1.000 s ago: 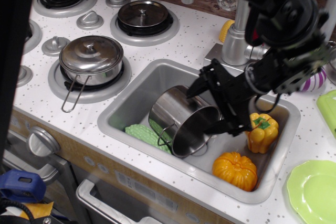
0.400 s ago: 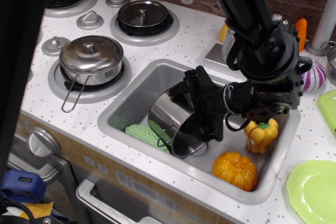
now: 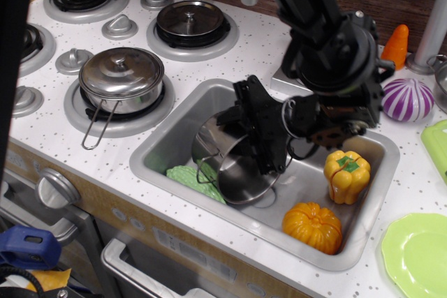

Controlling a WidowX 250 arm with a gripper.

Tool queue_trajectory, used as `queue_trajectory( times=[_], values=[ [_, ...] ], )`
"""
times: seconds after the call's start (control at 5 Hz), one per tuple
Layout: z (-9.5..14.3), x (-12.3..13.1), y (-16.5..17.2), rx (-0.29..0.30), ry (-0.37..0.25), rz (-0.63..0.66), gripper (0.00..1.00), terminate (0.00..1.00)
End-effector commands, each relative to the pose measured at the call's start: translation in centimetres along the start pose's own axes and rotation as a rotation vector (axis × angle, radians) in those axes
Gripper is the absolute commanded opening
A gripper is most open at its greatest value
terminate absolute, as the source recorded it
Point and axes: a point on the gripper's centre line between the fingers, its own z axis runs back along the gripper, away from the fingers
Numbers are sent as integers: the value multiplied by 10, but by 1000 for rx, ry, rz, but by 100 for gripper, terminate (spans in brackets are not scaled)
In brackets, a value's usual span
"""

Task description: Flip pot upright in sink

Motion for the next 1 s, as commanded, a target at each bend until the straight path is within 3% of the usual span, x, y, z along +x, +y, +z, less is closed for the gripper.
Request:
queue_trajectory(
  times=[0.0,0.2,0.4,0.8],
  values=[
    [12,2,6,-125,18,53,0,0],
    [16,3,9,-207,42,74,0,0],
    [17,2,11,-220,62,61,0,0],
    [5,-4,14,-93,58,-17,0,0]
  ],
)
